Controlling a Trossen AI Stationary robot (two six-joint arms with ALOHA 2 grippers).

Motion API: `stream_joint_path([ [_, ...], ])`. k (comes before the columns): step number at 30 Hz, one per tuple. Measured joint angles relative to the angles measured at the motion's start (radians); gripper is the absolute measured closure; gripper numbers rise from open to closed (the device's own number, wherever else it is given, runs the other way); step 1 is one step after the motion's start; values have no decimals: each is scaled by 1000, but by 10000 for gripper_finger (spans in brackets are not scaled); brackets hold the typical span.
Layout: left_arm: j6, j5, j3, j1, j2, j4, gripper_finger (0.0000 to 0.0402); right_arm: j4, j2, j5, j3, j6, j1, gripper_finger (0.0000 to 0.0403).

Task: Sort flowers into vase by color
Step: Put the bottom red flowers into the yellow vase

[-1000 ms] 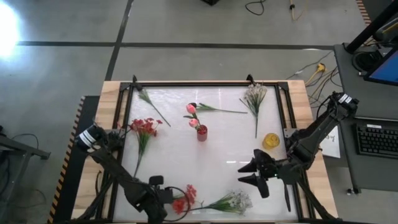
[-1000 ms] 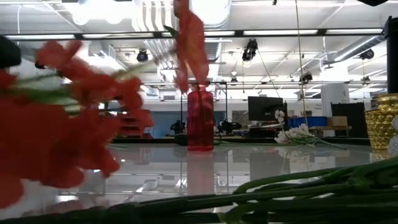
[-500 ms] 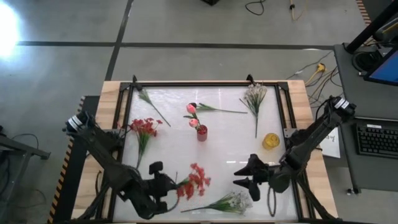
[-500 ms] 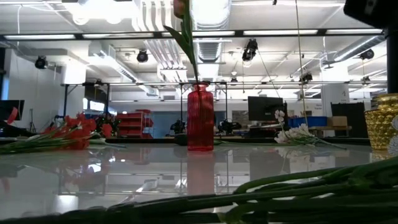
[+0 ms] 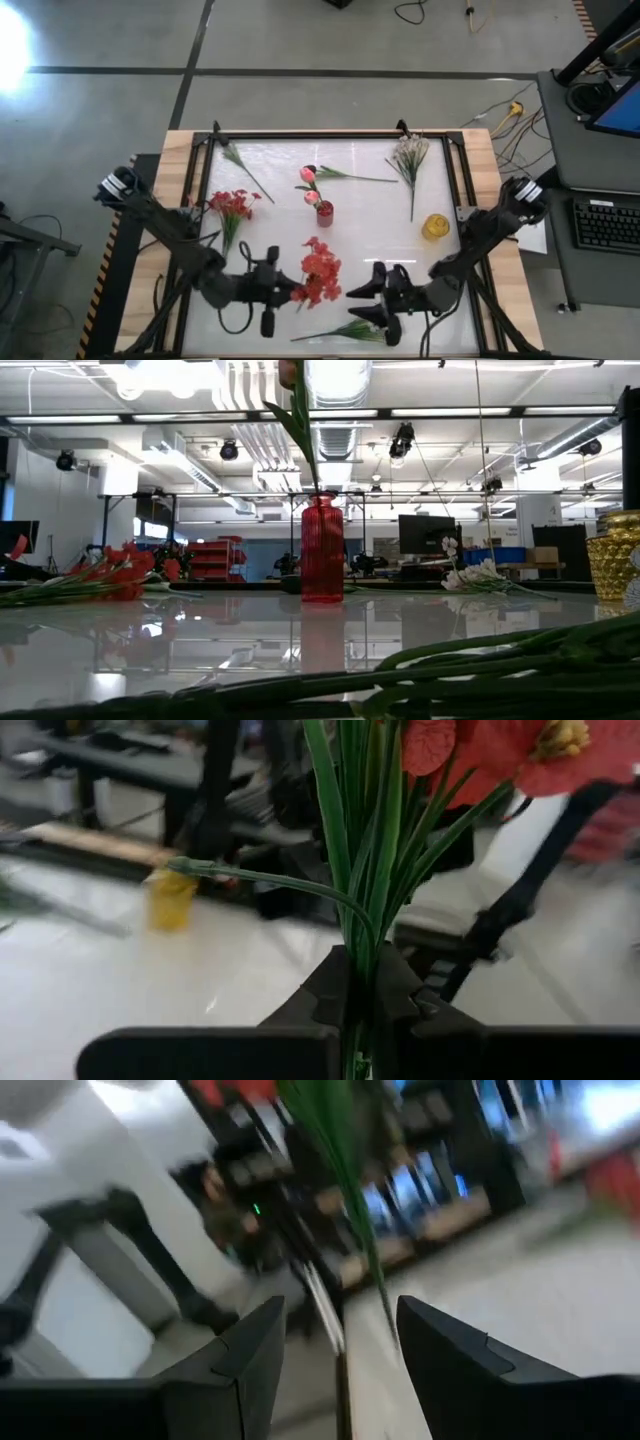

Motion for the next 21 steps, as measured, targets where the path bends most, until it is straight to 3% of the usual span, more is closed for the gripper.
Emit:
stream_joint_path([
  [3,33,101,-18,49,25,125,401,40,18,-1,63,-163,-30,218],
  [6,42,145,-10,83,41,131,402,-13,17,26,137,-239,-65,218],
  [9,84,145,2,105,43,127,402,-133,9,103,209,-246,-92,218],
  [15,131,145,22,139,34,132,402,-489,-2,94,369,-253,-131,225],
  [21,132,145,22,157,33,128,401,-646,3,68,477,-252,-160,228],
])
